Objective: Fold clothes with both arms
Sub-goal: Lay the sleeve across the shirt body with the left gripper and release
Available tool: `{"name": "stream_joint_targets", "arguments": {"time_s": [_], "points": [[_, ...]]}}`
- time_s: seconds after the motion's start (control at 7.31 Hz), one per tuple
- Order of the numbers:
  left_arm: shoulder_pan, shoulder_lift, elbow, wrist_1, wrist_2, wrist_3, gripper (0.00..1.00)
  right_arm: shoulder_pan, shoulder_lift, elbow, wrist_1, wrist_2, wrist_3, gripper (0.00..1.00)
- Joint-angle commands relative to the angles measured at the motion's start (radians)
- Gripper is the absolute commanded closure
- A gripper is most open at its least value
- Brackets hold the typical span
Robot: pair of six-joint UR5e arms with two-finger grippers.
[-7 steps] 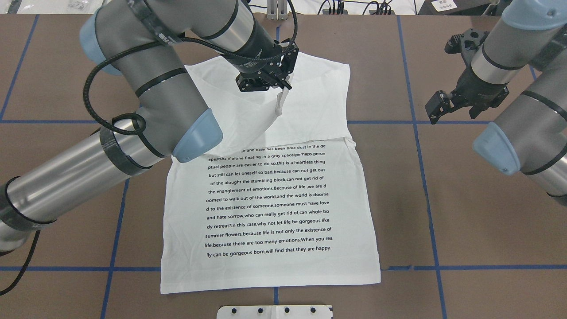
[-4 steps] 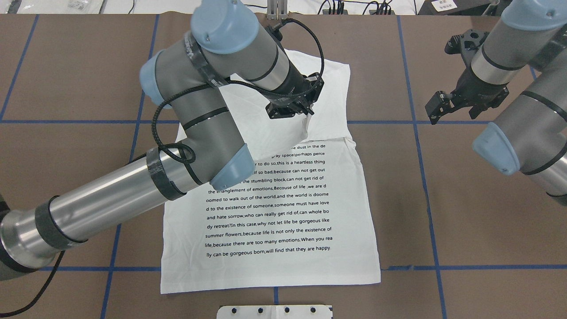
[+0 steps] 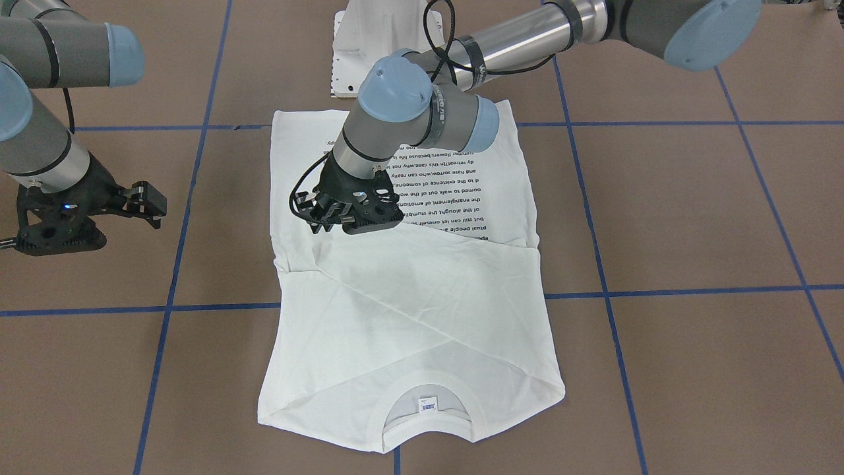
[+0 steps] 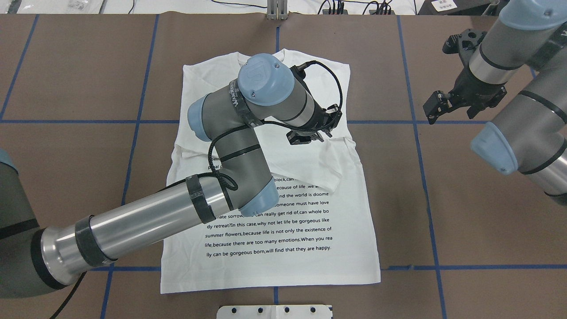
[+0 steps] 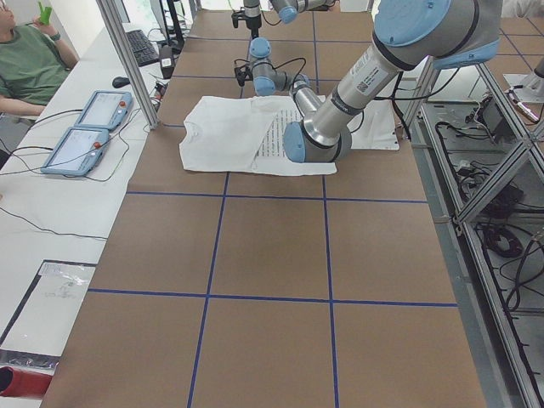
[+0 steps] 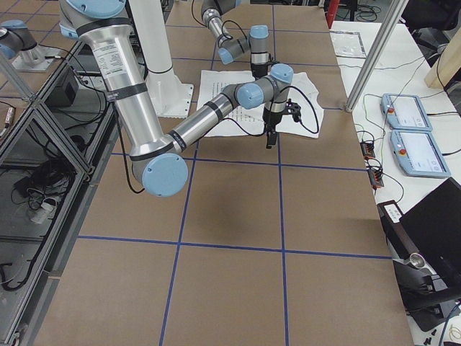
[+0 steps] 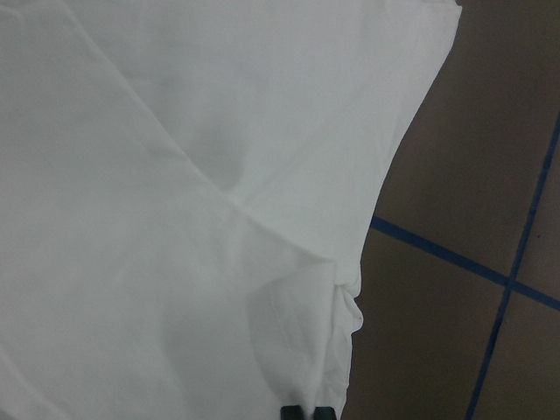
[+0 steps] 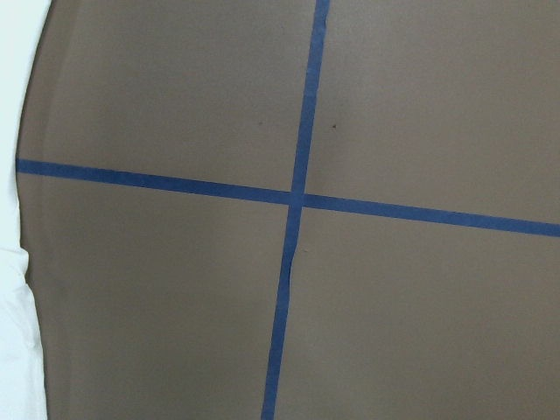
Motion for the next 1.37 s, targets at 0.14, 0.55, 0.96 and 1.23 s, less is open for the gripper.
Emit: {"name": "stream_joint_targets", "arguments": {"time_s": [0.14,0.55,0.96,1.23], "points": [[0.005,-0.008,0.018,-0.002,0.028,0.024,0.00,-0.024,0.003,0.010,0.006,0.030,0.021,0.00],[0.002,0.170,-0.238,0.177,0.020,0.181,0.00,-0.148,-0.101,0.025,0.381,-0.025,0.373,0.00],[-0.002,0.442,-0.613,0.357,0.020,0.355,0.00,-0.396,-0.224,0.177,0.456,-0.219,0.620,0.00],[-0.004,0.655,-0.808,0.370,0.022,0.445,0.00,-0.619,-0.238,0.225,0.456,-0.414,0.800,0.00]]}}
